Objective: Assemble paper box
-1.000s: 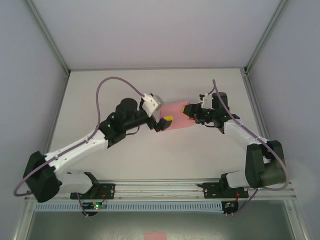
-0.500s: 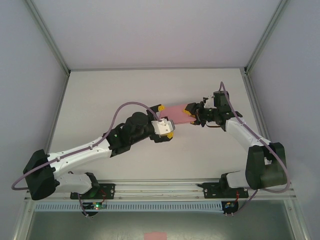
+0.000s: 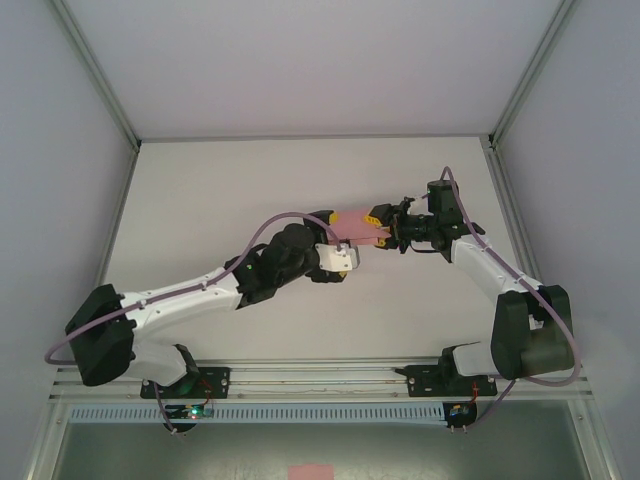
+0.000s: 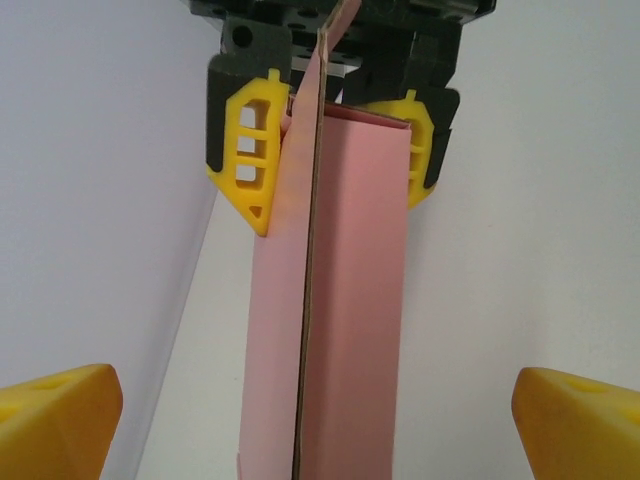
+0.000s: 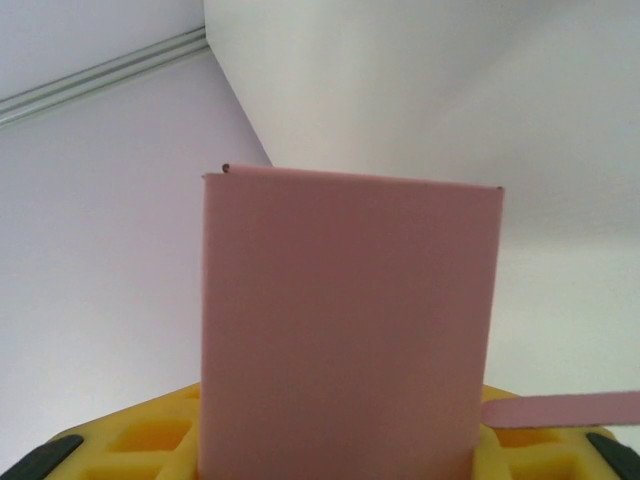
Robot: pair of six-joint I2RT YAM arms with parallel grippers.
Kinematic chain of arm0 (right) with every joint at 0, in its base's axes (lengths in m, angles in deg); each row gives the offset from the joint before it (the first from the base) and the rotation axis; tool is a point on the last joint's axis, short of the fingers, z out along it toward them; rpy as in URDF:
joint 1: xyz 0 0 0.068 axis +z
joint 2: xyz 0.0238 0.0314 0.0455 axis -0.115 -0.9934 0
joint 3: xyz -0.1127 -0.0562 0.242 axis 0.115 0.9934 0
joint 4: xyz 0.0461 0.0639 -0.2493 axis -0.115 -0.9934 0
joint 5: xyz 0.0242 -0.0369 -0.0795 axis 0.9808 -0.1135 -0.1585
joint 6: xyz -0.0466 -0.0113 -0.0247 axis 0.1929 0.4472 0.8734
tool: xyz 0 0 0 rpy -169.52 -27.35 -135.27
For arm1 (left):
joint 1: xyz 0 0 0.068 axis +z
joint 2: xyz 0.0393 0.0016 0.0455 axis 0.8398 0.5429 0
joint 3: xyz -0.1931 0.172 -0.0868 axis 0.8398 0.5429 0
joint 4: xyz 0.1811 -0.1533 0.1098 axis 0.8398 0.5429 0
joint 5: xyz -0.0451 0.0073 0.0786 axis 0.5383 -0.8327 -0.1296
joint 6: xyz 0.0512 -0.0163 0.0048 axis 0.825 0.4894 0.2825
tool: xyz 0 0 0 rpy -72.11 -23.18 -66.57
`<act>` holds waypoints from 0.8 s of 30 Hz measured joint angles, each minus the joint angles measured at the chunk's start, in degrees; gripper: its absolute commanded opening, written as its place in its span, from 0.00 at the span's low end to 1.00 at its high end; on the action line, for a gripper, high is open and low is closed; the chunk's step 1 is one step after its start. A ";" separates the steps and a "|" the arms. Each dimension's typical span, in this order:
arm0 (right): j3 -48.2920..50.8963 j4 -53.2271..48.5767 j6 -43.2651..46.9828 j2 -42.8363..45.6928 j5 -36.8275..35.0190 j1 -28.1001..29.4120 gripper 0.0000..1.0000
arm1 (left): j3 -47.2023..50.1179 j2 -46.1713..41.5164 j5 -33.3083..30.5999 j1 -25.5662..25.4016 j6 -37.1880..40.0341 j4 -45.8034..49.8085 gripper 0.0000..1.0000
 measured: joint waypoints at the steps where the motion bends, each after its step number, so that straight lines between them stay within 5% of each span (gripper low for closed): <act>1: 0.00 -0.02 -0.04 0.11 0.42 0.00 0.34 | -0.61 0.90 -0.35 0.04 0.33 0.04 0.92; 4: 0.00 -0.07 -0.07 0.76 1.75 0.00 0.34 | -2.08 2.86 -1.09 0.13 0.87 0.48 0.83; 6: 0.00 -0.15 -0.17 1.55 1.90 0.00 0.34 | -2.64 3.63 -1.53 0.15 0.83 0.57 0.67; 11: 0.00 -1.09 0.22 2.19 1.79 -0.28 0.35 | -2.71 3.72 -1.55 0.55 0.26 0.55 0.45; 14: -0.04 -1.14 0.28 2.19 1.92 -0.37 0.38 | -2.69 3.67 -1.36 0.52 0.31 0.59 0.41; 17: -0.09 -1.40 0.59 2.19 1.75 -0.37 0.53 | -2.69 3.61 -1.16 0.52 0.28 0.76 0.35; 20: -0.28 -1.84 1.77 2.34 2.75 -0.33 0.54 | -2.69 3.56 -1.16 1.05 0.26 0.92 0.33; 24: -0.48 -2.49 3.80 3.87 2.45 -0.33 0.71 | -3.67 3.58 -0.70 2.12 -0.15 3.85 0.29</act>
